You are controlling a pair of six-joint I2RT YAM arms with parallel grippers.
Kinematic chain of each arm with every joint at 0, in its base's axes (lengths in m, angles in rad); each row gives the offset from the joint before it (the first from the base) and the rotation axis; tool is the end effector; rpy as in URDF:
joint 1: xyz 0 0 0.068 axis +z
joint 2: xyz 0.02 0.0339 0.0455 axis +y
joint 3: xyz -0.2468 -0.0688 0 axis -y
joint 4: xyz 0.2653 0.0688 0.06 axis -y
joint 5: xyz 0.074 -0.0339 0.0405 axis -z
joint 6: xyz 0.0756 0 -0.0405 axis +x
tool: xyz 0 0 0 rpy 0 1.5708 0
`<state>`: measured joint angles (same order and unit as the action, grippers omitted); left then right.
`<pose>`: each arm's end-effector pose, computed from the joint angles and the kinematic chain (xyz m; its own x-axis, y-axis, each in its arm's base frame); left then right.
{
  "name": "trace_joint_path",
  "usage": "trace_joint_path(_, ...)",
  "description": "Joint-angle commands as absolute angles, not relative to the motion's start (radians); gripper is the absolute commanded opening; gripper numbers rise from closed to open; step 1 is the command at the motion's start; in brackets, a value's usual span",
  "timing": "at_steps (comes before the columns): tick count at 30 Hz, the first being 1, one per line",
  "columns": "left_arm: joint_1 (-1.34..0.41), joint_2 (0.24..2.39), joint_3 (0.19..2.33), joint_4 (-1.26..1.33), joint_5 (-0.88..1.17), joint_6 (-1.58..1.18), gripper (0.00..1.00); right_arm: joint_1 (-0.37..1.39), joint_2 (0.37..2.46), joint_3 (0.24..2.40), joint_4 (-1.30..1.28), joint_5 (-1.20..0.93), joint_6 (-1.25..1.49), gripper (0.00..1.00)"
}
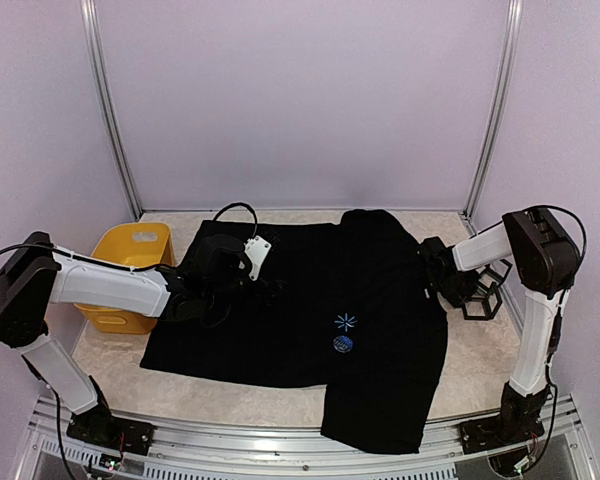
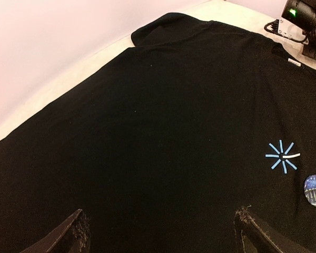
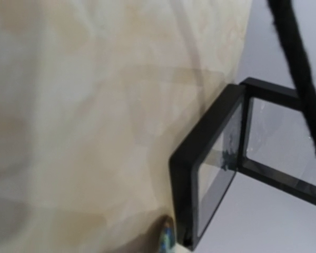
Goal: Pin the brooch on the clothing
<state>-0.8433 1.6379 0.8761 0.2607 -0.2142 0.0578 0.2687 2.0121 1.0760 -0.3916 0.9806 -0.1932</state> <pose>0.2778 -0.2878 0.1490 -0.2839 0.4038 -0.8697 0.6232 0.7670 0.1526 0.3628 0.0347 0.0459 -0.9270 -0.3661 -0.0814 -0.1354 0.5292 -0.8376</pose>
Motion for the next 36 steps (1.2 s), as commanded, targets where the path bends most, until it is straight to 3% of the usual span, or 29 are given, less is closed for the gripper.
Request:
trace_joint_path(1,-0.850,1.652,0.901,0.268,-0.200,0.073,0.90,0.294,1.975,1.100,-0.448,0.924,-0.153,0.00)
trace_joint_path(21,-0.857,1.633,0.892,0.277,-0.177,0.087,0.90,0.366,1.901,1.192,-0.579,0.857,-0.098,0.00)
trace_joint_path(27,-0.860,1.608,0.881,0.296,-0.141,0.092,0.90,0.434,1.855,1.305,-0.717,0.839,-0.056,0.00)
trace_joint_path(31,-0.867,1.562,0.870,0.314,-0.097,0.101,0.90,0.514,1.734,1.420,-0.726,0.642,-0.079,0.00)
trace_joint_path(36,-0.878,1.487,0.879,0.308,-0.009,0.106,0.90,0.568,1.544,1.517,-0.622,0.157,-0.077,0.00)
